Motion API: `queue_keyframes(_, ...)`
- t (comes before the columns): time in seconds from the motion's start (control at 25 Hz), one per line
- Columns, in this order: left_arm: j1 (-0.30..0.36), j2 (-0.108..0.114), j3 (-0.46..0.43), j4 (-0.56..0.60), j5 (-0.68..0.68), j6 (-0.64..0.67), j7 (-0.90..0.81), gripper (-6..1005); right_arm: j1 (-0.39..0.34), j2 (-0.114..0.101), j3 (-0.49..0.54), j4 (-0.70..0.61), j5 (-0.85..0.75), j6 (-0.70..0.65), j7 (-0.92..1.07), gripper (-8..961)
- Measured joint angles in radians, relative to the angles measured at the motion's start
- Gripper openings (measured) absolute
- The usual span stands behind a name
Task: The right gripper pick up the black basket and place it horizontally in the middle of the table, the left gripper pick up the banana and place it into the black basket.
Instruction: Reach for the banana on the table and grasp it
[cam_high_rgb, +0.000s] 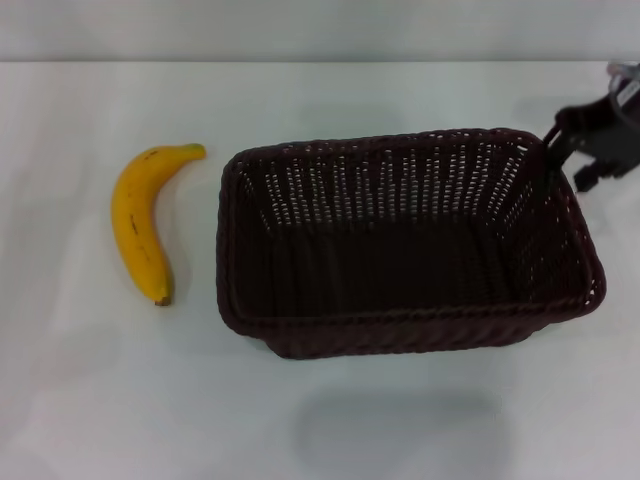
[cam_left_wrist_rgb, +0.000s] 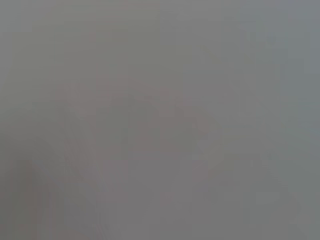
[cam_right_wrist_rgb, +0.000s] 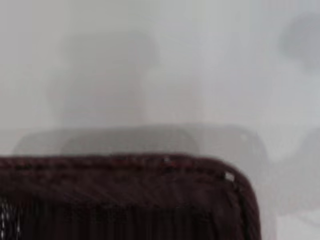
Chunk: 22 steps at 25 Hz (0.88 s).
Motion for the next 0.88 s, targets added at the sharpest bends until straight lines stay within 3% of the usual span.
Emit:
queue_keyframes(0.2,0.001,-0.015,0.008,0.055,0.099,0.064,-0.017,799,-0.075,-0.009,0.023,-0.179,0.010,-0.037,-0.049,471)
queue_keyframes(0.32,0.009,-0.033,0.008,0.133,0.189,0.145,-0.070,791,-0.147,0.016,0.054,-0.304,0.008,-0.135,-0.146,473)
queue_keyframes(0.36,0.018,-0.042,0.008,0.185,0.237,0.200,-0.127,788,-0.186,0.034,0.064,-0.349,0.008,-0.190,-0.190,474)
queue_keyframes(0.48,0.050,-0.062,0.008,0.356,0.410,0.339,-0.364,779,-0.312,0.075,0.062,-0.449,0.036,-0.402,-0.337,475)
queue_keyframes(0.64,0.090,-0.073,0.009,0.600,0.714,0.449,-0.769,767,-0.487,0.072,-0.027,-0.442,0.195,-0.756,-0.564,478)
queue_keyframes(0.68,0.094,-0.073,0.009,0.637,0.771,0.466,-0.852,765,-0.503,0.072,-0.033,-0.435,0.213,-0.788,-0.590,478)
queue_keyframes(0.76,0.095,-0.070,0.009,0.741,0.945,0.499,-1.091,759,-0.577,0.072,-0.054,-0.355,0.379,-0.977,-0.795,479)
queue_keyframes(0.88,0.089,-0.055,0.009,0.871,1.210,0.508,-1.443,750,-0.616,0.072,-0.069,-0.196,0.630,-1.132,-1.105,481)
